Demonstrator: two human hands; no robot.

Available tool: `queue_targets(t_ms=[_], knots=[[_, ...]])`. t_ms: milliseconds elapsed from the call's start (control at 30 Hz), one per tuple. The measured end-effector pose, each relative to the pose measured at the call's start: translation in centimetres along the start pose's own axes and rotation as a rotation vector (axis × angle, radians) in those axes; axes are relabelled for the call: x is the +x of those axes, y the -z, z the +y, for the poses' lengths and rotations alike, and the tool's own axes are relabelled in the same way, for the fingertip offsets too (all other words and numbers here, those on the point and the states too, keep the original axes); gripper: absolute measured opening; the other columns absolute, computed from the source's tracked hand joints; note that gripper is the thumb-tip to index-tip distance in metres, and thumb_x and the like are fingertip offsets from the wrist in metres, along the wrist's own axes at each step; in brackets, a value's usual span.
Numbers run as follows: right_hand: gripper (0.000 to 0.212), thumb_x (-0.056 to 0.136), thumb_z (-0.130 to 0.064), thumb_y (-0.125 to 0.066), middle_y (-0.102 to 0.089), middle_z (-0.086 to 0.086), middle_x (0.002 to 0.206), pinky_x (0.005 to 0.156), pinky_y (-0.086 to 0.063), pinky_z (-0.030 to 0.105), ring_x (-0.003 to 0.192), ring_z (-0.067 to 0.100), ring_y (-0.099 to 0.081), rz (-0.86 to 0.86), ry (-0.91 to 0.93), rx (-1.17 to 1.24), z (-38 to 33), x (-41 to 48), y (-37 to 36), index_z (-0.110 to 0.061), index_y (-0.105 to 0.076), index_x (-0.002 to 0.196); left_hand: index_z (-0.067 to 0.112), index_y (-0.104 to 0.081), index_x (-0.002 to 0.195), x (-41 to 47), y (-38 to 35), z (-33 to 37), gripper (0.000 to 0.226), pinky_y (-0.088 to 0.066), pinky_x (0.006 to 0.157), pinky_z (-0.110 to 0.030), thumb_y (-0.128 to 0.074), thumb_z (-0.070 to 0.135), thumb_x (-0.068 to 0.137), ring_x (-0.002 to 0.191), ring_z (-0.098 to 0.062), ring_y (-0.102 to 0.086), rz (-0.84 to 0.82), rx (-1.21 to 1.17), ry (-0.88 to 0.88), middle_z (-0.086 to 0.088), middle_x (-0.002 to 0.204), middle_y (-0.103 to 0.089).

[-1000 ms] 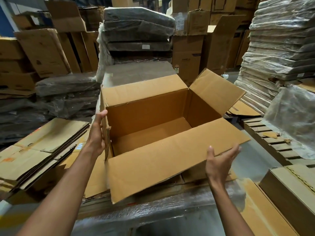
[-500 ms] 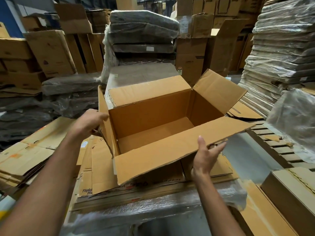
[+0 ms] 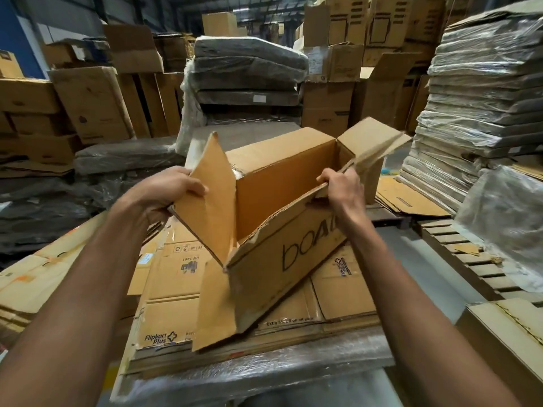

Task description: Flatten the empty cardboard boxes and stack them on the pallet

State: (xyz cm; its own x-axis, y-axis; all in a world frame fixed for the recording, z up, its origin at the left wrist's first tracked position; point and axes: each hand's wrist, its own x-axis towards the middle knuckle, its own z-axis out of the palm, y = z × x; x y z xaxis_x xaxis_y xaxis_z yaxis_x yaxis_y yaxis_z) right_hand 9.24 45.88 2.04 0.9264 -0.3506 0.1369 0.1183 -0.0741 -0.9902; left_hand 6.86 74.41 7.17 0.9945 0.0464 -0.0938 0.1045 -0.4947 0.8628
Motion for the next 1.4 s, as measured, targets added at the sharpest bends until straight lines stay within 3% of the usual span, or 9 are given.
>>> queue_targets(t_ms=[100,267,467,600,767,1000,1100,1233,1400], knots=[[0.086,0.100,-0.014,-0.052,-0.055,0.008,0.125,0.065,-0.064,0.049,0.091,0.031,-0.071,-0.176,0.112,-0.065,-3.7,0.5,-0.2,-0.038,0.004,0.161,0.010,-0.065,0.112,-0.6,-0.6,3.1,0.017,-0.057,0.054,-0.028,-0.063,0.009,0.095,0.077,-0.024,-0.070,-0.096,0.126,-0.073,-0.014,0.101,-0.071],[0.061,0.101,-0.014,-0.048,-0.041,0.011,0.153,0.065,-0.065,0.041,0.097,0.027,-0.066,-0.406,0.224,-0.318,-7.5,1.1,-2.4,-0.047,-0.039,0.152,0.022,-0.053,0.125,-1.5,-1.9,7.7,0.030,-0.054,0.081,-0.038,-0.063,0.017,0.098,0.095,-0.023,-0.065,-0.218,0.387,-0.141,0.000,0.106,-0.064],[0.026,0.103,-0.011,-0.052,-0.061,0.001,0.109,0.068,-0.065,0.040,0.087,0.026,-0.072,-0.459,0.266,-0.510,-9.7,2.2,-4.1,-0.018,-0.066,0.124,0.019,-0.060,0.123,-2.5,-1.9,8.8,0.022,-0.053,0.058,-0.020,-0.053,0.014,0.103,0.079,-0.011,-0.069,-0.265,0.433,-0.177,0.005,0.095,-0.068],[0.025,0.101,-0.014,-0.045,-0.070,0.011,0.091,0.060,-0.064,0.040,0.064,0.028,-0.075,-0.303,0.339,-0.535,-9.4,2.8,-5.3,-0.008,-0.069,0.106,0.020,-0.066,0.119,-3.1,-1.4,6.8,0.024,-0.050,0.070,-0.021,-0.050,0.032,0.104,0.091,-0.012,-0.067,-0.308,0.321,-0.292,0.006,0.099,-0.069],[0.036,0.080,-0.017,-0.040,-0.072,0.012,0.076,0.063,-0.064,0.047,0.062,0.030,-0.072,-0.099,0.360,-0.471,-8.4,4.6,-4.5,-0.004,-0.073,0.079,0.042,-0.058,0.136,-2.4,-3.0,-0.6,0.080,-0.051,0.099,-0.041,-0.054,0.088,0.071,0.132,-0.014,-0.054,-0.226,-0.399,-0.431,0.014,0.139,-0.060],[0.034,0.065,-0.013,-0.036,-0.069,0.014,0.068,0.062,-0.063,0.044,0.060,0.030,-0.070,-0.080,0.356,-0.392,-9.0,4.6,-4.3,-0.002,-0.069,0.070,0.041,-0.062,0.108,-2.3,-12.3,-12.7,0.045,-0.060,0.087,-0.034,-0.078,0.065,0.074,0.104,-0.015,-0.071,0.031,-0.220,-0.245,0.012,0.104,-0.075],[0.030,0.080,-0.010,-0.043,-0.069,0.013,0.079,0.061,-0.064,0.042,0.071,0.030,-0.072,-0.079,0.347,-0.342,-8.6,4.8,-4.4,-0.004,-0.072,0.079,0.035,-0.063,0.091,-1.8,-14.2,-11.9,0.016,-0.062,0.077,-0.044,-0.069,0.048,0.085,0.090,-0.025,-0.073,0.279,-0.300,-0.197,0.002,0.095,-0.073],[0.037,0.104,-0.034,-0.047,-0.060,0.000,0.126,0.074,-0.064,0.039,0.091,0.028,-0.072,-0.205,0.282,0.090,-6.5,5.6,-3.0,-0.023,-0.055,0.138,0.030,-0.065,0.087,-0.4,-14.4,-10.2,0.013,-0.064,0.069,-0.040,-0.068,0.041,0.093,0.077,-0.018,-0.074,0.385,-0.243,-0.266,0.002,0.087,-0.073],[0.049,0.089,-0.056,-0.056,-0.064,-0.001,0.127,0.090,-0.058,0.050,0.106,0.029,-0.069,-0.037,0.076,0.024,6.3,4.8,-1.5,-0.035,-0.056,0.134,0.029,-0.062,0.093,1.8,-14.2,-6.2,0.009,-0.058,0.070,-0.028,-0.068,0.036,0.096,0.082,-0.012,-0.070,0.462,-0.282,-0.330,0.008,0.091,-0.069]])
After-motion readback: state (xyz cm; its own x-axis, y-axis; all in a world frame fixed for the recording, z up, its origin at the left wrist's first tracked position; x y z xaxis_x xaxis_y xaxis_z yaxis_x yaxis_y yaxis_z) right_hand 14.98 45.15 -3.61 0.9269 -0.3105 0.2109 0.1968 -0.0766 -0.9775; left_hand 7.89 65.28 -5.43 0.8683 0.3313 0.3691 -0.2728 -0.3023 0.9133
